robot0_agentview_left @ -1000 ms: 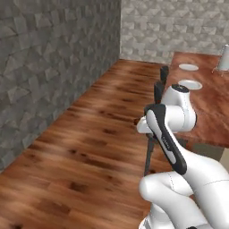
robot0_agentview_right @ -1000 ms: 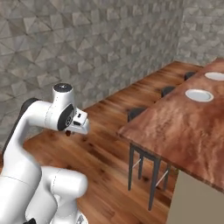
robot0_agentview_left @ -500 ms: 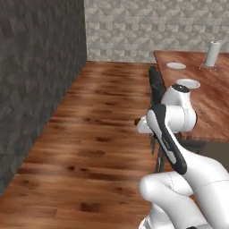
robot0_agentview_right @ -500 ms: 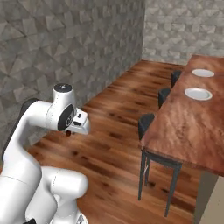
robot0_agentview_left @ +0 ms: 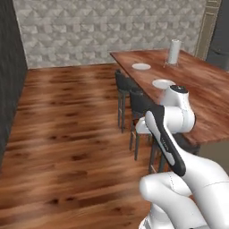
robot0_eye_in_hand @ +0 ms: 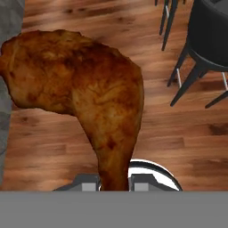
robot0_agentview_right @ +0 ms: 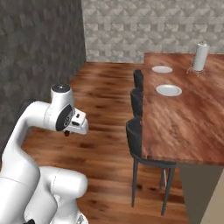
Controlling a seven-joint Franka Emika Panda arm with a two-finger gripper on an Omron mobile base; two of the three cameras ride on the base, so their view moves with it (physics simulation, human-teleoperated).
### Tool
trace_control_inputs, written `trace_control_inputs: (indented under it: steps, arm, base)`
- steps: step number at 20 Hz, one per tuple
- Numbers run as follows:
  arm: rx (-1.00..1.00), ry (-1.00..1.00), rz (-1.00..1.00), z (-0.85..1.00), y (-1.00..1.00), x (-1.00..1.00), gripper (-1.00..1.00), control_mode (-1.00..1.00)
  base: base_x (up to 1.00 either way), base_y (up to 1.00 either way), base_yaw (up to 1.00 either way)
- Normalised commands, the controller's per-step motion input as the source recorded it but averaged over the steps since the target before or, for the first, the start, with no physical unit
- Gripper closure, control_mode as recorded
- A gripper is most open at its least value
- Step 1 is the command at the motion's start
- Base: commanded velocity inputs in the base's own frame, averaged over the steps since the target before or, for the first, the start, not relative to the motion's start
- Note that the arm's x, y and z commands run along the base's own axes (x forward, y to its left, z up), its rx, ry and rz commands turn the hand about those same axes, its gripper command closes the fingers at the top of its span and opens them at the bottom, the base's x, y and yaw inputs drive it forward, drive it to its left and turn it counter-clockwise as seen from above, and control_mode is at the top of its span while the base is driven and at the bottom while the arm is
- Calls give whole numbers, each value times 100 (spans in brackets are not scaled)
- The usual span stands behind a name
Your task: Take the chicken drumsticks from the pan and place one on each plate on the dining counter.
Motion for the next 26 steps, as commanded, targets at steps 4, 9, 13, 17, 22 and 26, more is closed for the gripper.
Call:
trace_control_inputs:
  steps: [4,9,13,17,22,26]
  arm:
    - [0,0,0,0,0,0,100,100]
    - [0,0,0,0,0,0,100,100]
    - [0,0,0,0,0,0,100,100]
    - [0,0,0,0,0,0,100,100]
    - [0,0,0,0,0,0,100,100]
    - [0,0,0,0,0,0,100,100]
  base:
    - [75,59,-62]
    - [71,64,-58]
    - [53,78,-47]
    - [43,82,-44]
    - [39,80,-46]
    - [53,57,-66]
